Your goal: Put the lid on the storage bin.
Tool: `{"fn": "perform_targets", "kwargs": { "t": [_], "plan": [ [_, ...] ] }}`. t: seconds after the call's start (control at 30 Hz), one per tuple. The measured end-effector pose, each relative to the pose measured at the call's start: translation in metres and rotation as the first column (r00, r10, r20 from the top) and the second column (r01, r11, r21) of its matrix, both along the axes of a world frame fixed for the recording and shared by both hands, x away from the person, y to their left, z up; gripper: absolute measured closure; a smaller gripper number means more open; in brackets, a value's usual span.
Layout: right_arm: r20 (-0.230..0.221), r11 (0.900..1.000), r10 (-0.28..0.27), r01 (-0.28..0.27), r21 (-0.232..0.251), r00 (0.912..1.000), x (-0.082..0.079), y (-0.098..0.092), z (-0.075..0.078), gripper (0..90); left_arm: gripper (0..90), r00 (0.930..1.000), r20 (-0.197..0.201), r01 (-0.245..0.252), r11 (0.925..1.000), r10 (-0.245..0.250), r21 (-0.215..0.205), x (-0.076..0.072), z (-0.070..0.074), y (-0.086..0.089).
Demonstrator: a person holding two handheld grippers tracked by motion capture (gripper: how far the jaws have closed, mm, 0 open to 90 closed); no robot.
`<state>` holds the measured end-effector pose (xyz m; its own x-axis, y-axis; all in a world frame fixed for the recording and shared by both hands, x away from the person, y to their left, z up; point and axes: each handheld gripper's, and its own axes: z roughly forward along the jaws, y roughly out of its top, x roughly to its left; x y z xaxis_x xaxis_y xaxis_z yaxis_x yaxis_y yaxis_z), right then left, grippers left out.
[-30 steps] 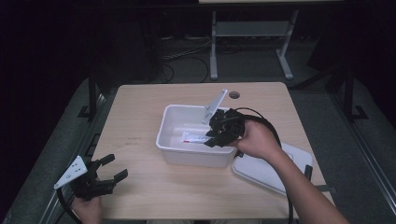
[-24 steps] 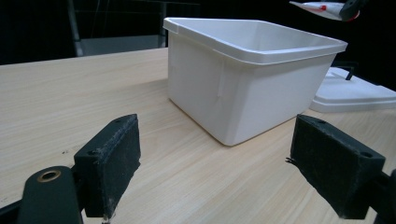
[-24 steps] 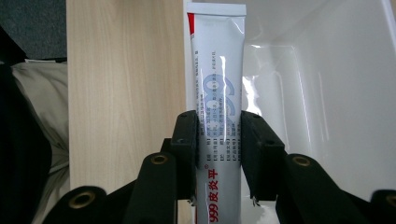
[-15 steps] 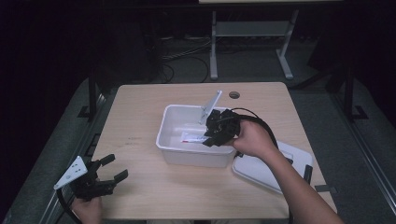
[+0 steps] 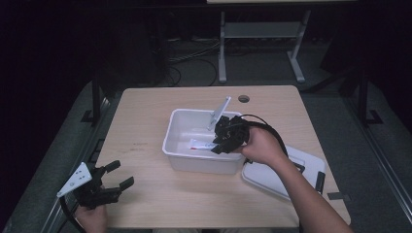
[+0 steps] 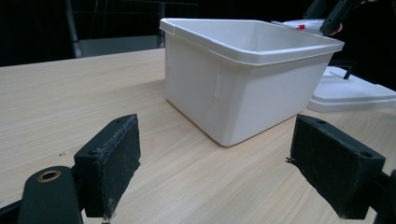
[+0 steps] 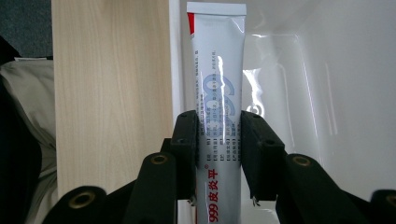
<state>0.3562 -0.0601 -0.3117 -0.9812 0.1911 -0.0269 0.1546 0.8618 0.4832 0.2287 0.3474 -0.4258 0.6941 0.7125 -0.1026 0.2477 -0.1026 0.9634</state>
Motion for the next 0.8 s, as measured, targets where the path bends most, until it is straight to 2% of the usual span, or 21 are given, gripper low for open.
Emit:
{"fn": "perform_targets", "kwargs": {
  "t": [0.37, 0.8],
  "plan": [
    [-0.028, 1.000, -0.028, 0.028, 0.001, 0.9992, 0.005, -0.004, -0.012, 67.7, 15.7, 1.0000, -0.003, 0.002, 1.0000, -0.002, 0.001, 0.000, 0.000, -0.001],
    [-0.034, 0.999, -0.037, 0.037, -0.013, 0.9987, 0.013, -0.003, -0.019, 67.7, 15.7, 1.0000, -0.003, 0.004, 1.0000, -0.004, 0.000, 0.000, 0.000, -0.001]
  ]
}}
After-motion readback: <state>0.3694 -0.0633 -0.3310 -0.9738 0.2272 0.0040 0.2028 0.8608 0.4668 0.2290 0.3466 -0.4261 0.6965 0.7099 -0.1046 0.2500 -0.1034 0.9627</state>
